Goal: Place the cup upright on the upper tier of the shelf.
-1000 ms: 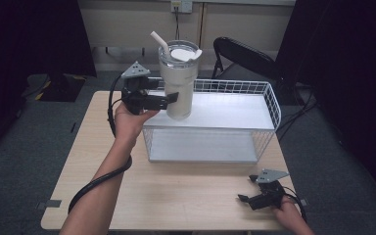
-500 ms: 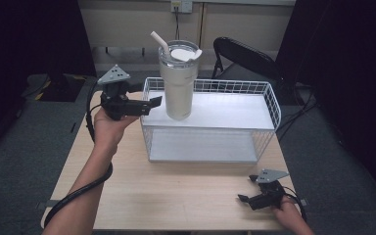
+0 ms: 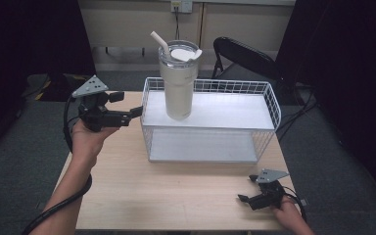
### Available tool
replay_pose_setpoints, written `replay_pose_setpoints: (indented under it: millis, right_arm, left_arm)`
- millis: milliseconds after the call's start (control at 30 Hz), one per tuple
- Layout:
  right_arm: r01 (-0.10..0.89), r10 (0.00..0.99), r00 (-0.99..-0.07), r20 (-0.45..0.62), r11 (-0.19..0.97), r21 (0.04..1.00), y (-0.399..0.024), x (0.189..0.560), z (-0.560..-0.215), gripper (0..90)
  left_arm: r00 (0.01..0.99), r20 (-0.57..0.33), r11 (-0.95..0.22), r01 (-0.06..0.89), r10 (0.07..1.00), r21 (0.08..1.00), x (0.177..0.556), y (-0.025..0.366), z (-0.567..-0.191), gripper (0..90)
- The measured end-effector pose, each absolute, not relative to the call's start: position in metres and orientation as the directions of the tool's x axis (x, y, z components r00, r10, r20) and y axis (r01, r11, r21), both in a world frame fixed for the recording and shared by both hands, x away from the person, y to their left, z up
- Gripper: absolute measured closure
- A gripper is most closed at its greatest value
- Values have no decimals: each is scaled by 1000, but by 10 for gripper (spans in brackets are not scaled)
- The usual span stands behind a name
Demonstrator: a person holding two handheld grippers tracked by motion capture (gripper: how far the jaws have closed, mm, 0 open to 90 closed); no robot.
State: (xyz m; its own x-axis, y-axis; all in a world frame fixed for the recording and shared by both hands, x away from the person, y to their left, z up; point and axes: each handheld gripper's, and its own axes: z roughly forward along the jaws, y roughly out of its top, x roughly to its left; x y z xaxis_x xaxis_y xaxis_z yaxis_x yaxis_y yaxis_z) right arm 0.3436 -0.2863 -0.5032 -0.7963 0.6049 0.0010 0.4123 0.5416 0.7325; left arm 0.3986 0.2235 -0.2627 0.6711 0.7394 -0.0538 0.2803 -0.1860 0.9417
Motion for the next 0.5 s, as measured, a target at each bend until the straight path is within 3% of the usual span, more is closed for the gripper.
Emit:
replay_pose_setpoints:
  millis: [500]
  right_arm:
    - [413, 604, -797, 2, 543, 731, -286, 343, -503, 106]
  left_arm:
    - [663, -84, -166, 304, 744, 938, 386, 249, -300, 157]
